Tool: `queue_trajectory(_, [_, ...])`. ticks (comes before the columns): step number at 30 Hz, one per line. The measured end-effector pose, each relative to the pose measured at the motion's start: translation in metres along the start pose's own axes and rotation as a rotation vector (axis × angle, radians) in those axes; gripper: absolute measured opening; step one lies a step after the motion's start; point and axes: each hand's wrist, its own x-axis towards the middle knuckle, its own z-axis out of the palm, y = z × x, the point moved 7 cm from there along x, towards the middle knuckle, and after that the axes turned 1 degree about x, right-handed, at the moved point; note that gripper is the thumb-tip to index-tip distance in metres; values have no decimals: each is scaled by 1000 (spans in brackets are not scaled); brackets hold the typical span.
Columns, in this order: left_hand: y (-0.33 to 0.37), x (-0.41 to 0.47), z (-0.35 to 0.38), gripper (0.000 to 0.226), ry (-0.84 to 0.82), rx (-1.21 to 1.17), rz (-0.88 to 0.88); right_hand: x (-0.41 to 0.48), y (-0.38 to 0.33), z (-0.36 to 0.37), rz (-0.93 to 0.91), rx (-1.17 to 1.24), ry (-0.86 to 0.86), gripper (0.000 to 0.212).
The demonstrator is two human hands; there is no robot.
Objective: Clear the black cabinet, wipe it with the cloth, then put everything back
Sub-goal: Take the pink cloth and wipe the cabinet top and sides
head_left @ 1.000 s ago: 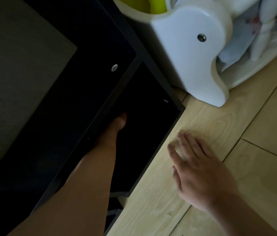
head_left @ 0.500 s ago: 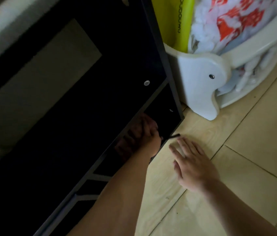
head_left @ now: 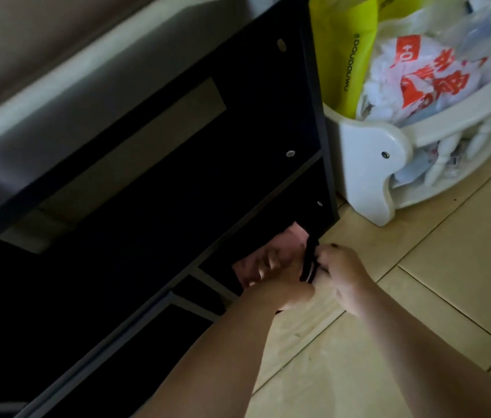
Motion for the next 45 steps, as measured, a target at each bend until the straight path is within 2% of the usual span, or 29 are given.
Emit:
queue_trajectory(1, [-2, -4, 3, 94, -12, 37, 20, 0, 2, 1, 71, 191, 3, 7])
queue_trajectory(3, [-4, -13, 8, 111, 23, 88, 41, -5, -4, 2, 87, 268, 34, 9])
queue_trajectory(4, [-3, -19, 9, 116, 67, 111, 33, -10, -8, 1, 53, 216, 71, 13])
queue_trajectory(6, [2, -27, 13, 111, 152, 158, 34, -19, -16, 2, -49, 45, 128, 23])
queue_trajectory(8, [6, -36, 13, 100, 229, 174, 68, -25, -19, 4, -79, -113, 155, 15])
queue_trajectory(10, [9, -45, 7, 94, 310, 129, 113, -32, -23, 8, -52, -108, 136, 12])
queue_trajectory(12, [10, -57, -7, 91, 413, 49, 149, -45, -41, 13, -53, -20, 110, 17])
queue_trajectory(14, [16, -72, -23, 89, 493, -98, 201, -60, -68, 14, -83, 64, 96, 12])
queue_trajectory(17, [30, -104, -50, 85, 534, -414, 320, -86, -112, 12, -154, 111, 67, 19])
queue_trajectory(20, [49, -143, -74, 88, 547, -568, 470, -106, -150, 9, -167, 223, 15, 19])
queue_trajectory(21, [55, -154, -86, 85, 545, -601, 494, -112, -163, 9, -146, 288, -9, 17])
queue_trajectory(23, [63, -176, -118, 66, 574, -657, 504, -120, -189, 11, -131, 435, -73, 18])
queue_trajectory(25, [70, -202, -157, 49, 680, -564, 515, -127, -215, 16, -161, 533, -169, 24])
queue_trajectory(26, [74, -216, -175, 50, 755, -428, 517, -129, -226, 21, -174, 559, -223, 26])
queue_trajectory(29, [76, -236, -203, 54, 1097, 251, 343, -121, -240, 33, -206, 558, -259, 29])
queue_trajectory(31, [70, -222, -204, 50, 1240, 471, 276, -104, -233, 38, -219, 466, -191, 37])
queue_trajectory(32, [67, -207, -200, 48, 1216, 521, 293, -96, -227, 39, -223, 405, -138, 39])
queue_trajectory(33, [61, -186, -195, 53, 1097, 534, 286, -85, -218, 37, -219, 354, -68, 37])
queue_trajectory(35, [37, -139, -173, 73, 650, 434, 183, -71, -202, 27, -178, 313, 53, 28])
queue_trajectory(36, [30, -126, -163, 75, 498, 378, 164, -66, -196, 24, -163, 320, 72, 25])
queue_trajectory(37, [29, -121, -157, 76, 445, 363, 169, -62, -192, 22, -158, 332, 77, 24])
queue_trajectory(41, [51, -111, -161, 78, 499, 369, 263, -59, -183, 2, -198, 309, 122, 13])
queue_trajectory(45, [56, -66, -164, 78, 431, 486, 292, -61, -161, -15, -184, 441, 116, 20])
